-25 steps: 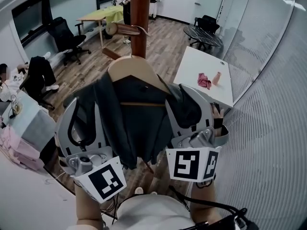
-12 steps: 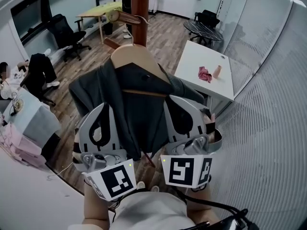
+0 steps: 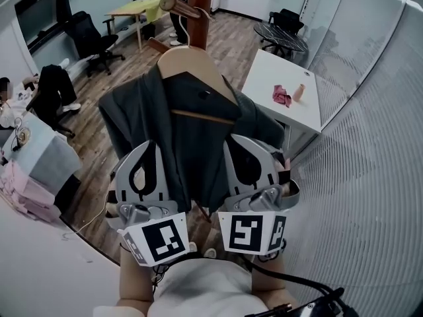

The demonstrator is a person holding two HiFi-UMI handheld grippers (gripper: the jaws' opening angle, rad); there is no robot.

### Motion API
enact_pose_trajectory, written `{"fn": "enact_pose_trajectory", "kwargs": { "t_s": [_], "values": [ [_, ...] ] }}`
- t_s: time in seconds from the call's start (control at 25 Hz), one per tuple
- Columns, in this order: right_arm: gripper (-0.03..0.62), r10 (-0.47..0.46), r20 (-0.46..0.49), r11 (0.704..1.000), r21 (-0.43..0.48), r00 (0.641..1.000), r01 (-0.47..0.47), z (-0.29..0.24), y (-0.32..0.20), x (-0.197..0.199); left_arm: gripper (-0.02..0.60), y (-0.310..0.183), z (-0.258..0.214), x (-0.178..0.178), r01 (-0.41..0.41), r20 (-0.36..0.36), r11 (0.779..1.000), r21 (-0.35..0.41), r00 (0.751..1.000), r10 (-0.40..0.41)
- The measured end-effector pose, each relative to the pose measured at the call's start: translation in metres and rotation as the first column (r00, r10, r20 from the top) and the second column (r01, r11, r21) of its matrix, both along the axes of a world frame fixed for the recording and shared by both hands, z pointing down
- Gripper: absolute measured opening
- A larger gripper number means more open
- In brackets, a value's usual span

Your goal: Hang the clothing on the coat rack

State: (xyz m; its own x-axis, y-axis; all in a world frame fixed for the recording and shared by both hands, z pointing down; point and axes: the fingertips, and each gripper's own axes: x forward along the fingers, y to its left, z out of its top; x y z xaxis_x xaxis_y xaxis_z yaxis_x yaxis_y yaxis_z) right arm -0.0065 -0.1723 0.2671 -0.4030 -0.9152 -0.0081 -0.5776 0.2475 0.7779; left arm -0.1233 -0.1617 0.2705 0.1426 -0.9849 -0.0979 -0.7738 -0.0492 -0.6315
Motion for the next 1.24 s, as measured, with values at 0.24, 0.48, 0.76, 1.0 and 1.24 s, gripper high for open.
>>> {"fn": "enact_pose_trajectory", "kwargs": {
  "t_s": [0.24, 0.48, 0.76, 1.0, 1.24],
  "values": [
    [0.018, 0.015, 0.001, 1.000, -0.009, 1.000, -0.015, 0.010, 0.005, 0.007, 0.014, 0.001, 0.012, 0.004, 0.006, -0.010, 1.000, -0.009, 1.000, -0.007],
    [0.018, 0.018, 0.002, 1.000, -0.012, 1.000, -0.018, 0.014, 0.006, 0.009, 0.012, 0.000, 0.018, 0.004, -0.008, -0.050, 1.000, -0.015, 0.999, 0.007],
    [0.018, 0.028, 0.000, 1.000, -0.008, 1.000, -0.028, 0.014, 0.007, 0.012, 0.014, 0.000, 0.019, 0.006, -0.011, -0.050, 1.000, -0.018, 0.999, 0.010],
    [0.018, 0.030, -0.003, 1.000, 0.001, 1.000, -0.030, 0.011, 0.008, 0.013, 0.014, 0.000, 0.017, 0.007, -0.014, -0.048, 1.000, -0.021, 0.999, 0.013],
    [0.018, 0.030, -0.005, 1.000, 0.005, 1.000, -0.030, 0.008, 0.007, 0.013, 0.014, -0.001, 0.018, 0.007, -0.012, -0.042, 1.000, -0.024, 0.999, 0.011]
  ]
}}
